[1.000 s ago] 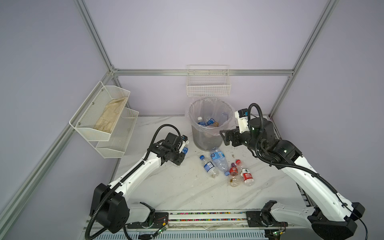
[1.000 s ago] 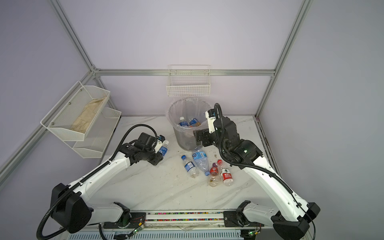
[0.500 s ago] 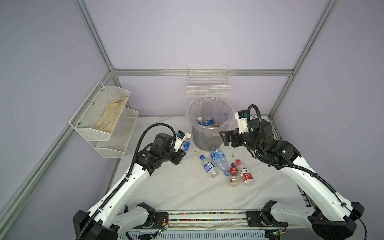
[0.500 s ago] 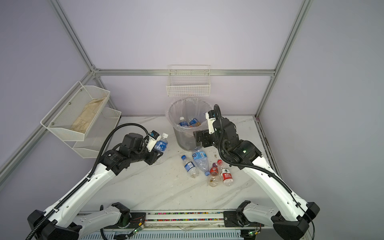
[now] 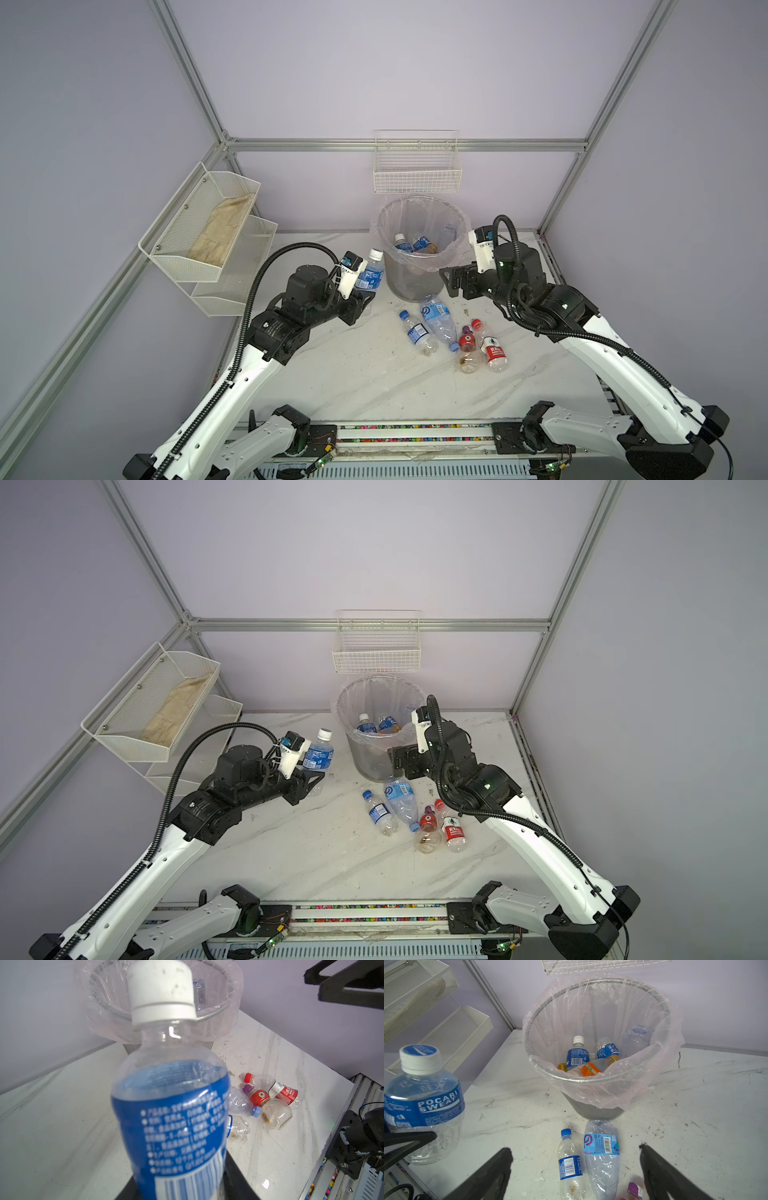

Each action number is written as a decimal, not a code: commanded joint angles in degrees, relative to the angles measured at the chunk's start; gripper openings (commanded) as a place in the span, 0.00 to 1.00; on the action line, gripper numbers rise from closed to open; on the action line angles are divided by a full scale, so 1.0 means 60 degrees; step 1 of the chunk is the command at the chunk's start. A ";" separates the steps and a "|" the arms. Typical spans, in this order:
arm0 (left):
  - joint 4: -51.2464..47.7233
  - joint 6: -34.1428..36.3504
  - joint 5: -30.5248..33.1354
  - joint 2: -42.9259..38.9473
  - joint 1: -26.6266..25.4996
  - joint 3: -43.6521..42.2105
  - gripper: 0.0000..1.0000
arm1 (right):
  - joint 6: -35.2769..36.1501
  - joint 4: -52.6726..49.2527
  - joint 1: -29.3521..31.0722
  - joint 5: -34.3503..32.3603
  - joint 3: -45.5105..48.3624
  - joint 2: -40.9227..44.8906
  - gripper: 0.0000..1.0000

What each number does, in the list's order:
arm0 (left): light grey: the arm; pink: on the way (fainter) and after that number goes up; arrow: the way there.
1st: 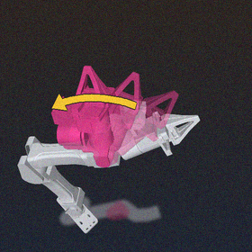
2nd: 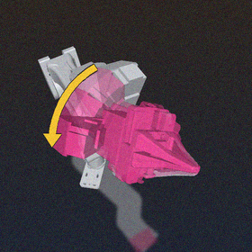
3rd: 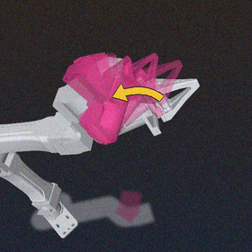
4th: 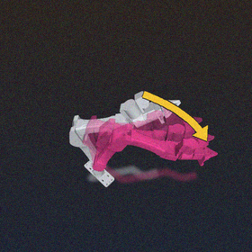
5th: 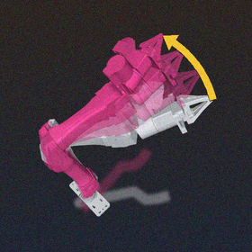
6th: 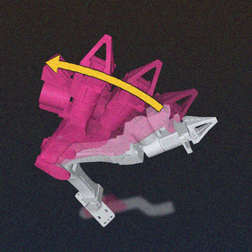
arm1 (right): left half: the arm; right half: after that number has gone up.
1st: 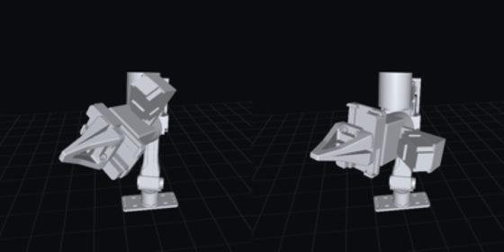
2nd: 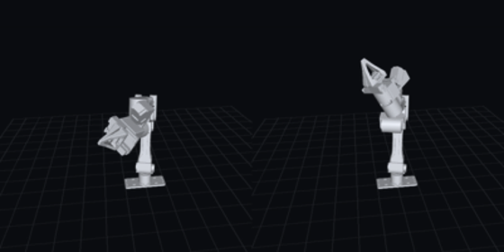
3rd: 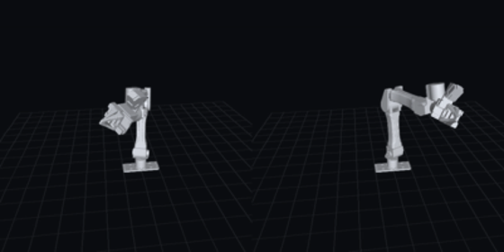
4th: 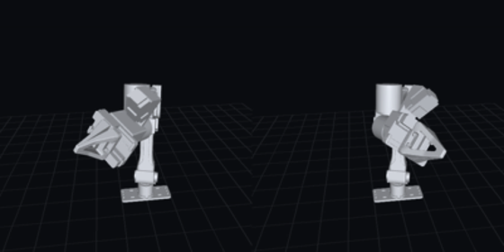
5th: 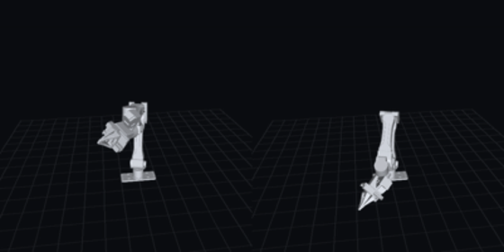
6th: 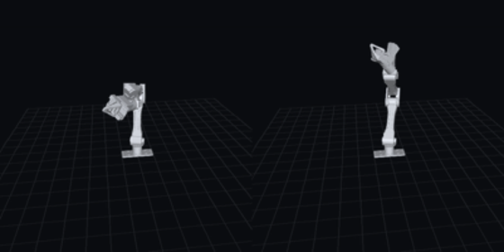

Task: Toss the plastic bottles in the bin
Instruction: 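Carry the water bottle with the left gripper up over the wastebasket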

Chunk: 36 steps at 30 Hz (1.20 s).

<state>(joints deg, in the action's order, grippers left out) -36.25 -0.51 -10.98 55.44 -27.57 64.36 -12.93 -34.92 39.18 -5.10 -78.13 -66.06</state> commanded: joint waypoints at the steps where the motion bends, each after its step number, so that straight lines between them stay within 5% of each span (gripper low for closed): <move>1: 0.0674 -0.0360 -0.0263 -0.0296 -0.0077 0.1116 0.33 | -0.0108 0.0151 0.0018 -0.0085 0.0056 0.0249 0.97; 36: 0.4105 -0.1015 0.0464 -0.1858 -0.0092 0.0861 0.33 | -0.0218 0.0253 0.0018 -0.0173 0.0237 0.0359 0.97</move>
<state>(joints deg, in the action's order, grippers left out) -16.64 -5.02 -9.85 44.49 -27.90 65.28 -13.58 -34.41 39.18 -5.15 -77.21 -65.14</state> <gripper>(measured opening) 0.393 0.974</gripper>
